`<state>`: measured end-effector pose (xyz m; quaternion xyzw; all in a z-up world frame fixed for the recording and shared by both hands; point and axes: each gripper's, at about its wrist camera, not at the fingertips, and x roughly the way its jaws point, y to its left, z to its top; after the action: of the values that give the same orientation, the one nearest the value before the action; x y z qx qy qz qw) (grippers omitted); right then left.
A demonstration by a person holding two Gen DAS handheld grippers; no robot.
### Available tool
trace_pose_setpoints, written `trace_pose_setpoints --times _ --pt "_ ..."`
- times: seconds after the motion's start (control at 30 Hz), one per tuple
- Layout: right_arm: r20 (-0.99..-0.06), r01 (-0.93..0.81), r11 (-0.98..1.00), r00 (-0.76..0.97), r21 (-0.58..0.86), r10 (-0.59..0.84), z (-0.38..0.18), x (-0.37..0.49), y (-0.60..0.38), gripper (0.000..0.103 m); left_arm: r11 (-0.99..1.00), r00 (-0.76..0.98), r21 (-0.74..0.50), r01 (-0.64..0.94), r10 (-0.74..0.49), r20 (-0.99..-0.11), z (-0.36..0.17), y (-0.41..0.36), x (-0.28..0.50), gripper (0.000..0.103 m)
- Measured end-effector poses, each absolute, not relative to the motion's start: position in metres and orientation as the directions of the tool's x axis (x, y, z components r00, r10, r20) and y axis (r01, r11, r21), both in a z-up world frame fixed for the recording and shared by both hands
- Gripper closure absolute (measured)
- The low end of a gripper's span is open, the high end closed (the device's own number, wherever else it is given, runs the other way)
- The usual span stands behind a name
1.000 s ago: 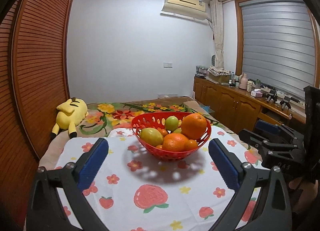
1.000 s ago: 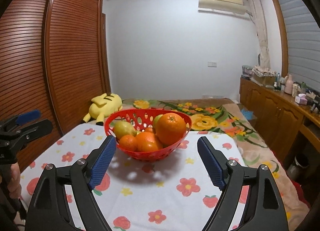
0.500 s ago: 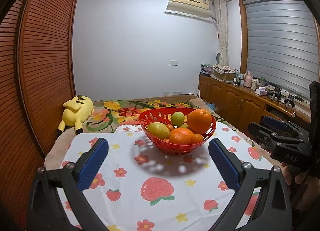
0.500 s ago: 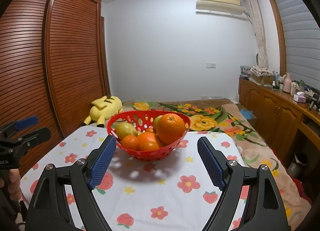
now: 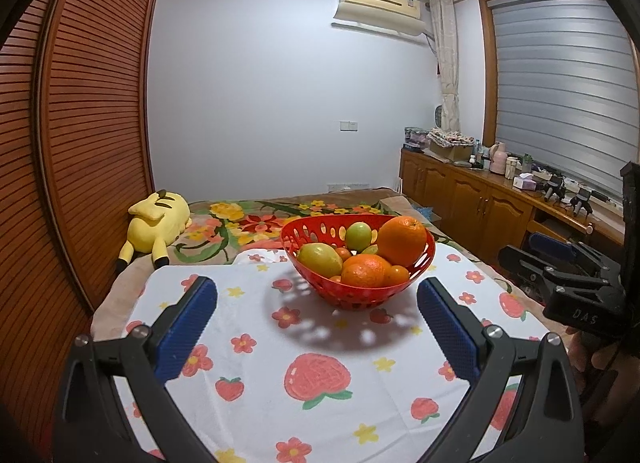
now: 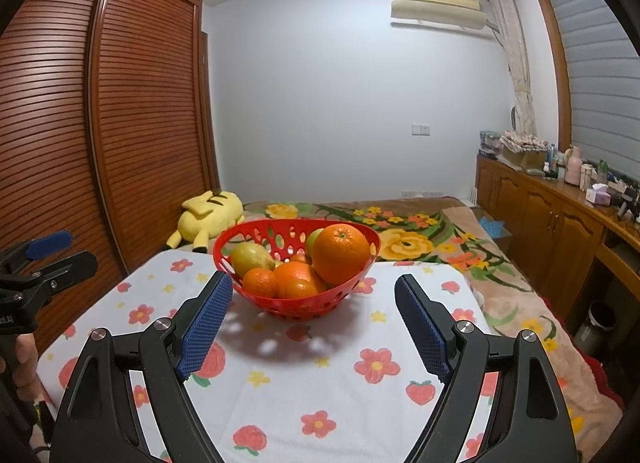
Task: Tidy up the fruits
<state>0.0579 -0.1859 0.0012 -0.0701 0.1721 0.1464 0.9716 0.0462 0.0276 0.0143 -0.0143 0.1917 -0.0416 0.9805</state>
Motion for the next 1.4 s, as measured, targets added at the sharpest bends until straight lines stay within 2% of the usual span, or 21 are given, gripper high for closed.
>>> trace_pose_setpoints --times 1.4 --pt "-0.340 -0.309 0.947 0.903 -0.092 0.262 0.003 0.053 -0.186 0.018 0.996 0.931 -0.032 0.080 -0.086 -0.354 0.025 0.024 0.035 0.002"
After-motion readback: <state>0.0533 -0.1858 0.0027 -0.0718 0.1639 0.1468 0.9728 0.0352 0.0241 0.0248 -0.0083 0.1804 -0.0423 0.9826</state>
